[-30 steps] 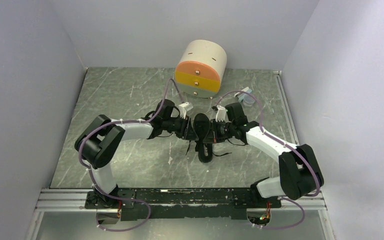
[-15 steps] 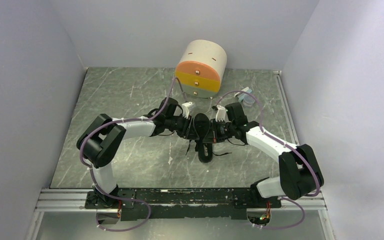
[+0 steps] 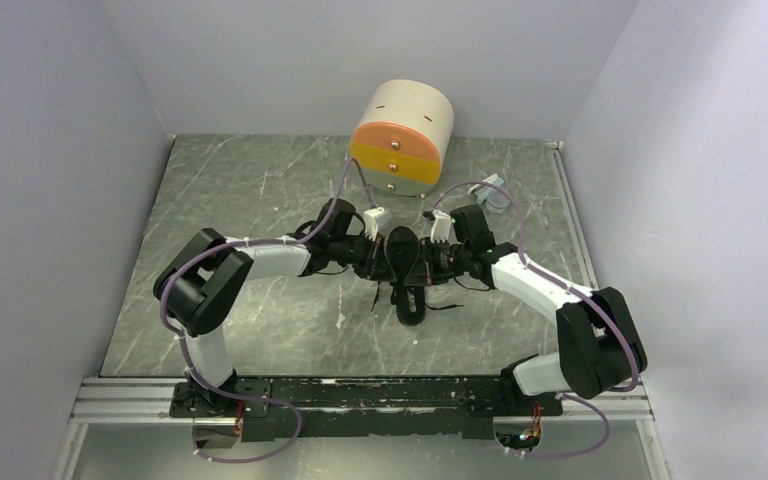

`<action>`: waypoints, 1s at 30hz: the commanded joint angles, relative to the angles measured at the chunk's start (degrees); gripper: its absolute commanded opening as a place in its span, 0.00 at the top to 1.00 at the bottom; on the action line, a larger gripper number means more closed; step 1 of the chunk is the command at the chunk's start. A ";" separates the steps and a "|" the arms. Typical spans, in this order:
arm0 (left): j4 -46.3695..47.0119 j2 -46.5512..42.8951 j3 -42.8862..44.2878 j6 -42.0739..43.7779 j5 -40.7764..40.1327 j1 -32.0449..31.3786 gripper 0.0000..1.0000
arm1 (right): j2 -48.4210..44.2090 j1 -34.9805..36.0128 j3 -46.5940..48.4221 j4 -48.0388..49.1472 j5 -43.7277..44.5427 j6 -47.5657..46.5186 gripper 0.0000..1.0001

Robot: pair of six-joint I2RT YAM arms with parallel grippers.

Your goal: Tie the shoes

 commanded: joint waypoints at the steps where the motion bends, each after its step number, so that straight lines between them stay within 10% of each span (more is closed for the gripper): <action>1: 14.20 -1.98 -5.39 -7.19 5.57 2.01 0.95 | -0.23 0.18 -1.96 6.00 -1.30 0.44 1.00; 13: 45.31 5.02 -10.62 -28.84 10.68 3.67 0.95 | -3.20 0.16 -4.82 13.98 2.72 2.81 1.00; 30: 47.06 7.35 -11.25 -30.51 12.16 3.96 0.95 | -1.84 0.22 -8.89 26.07 2.67 7.96 1.00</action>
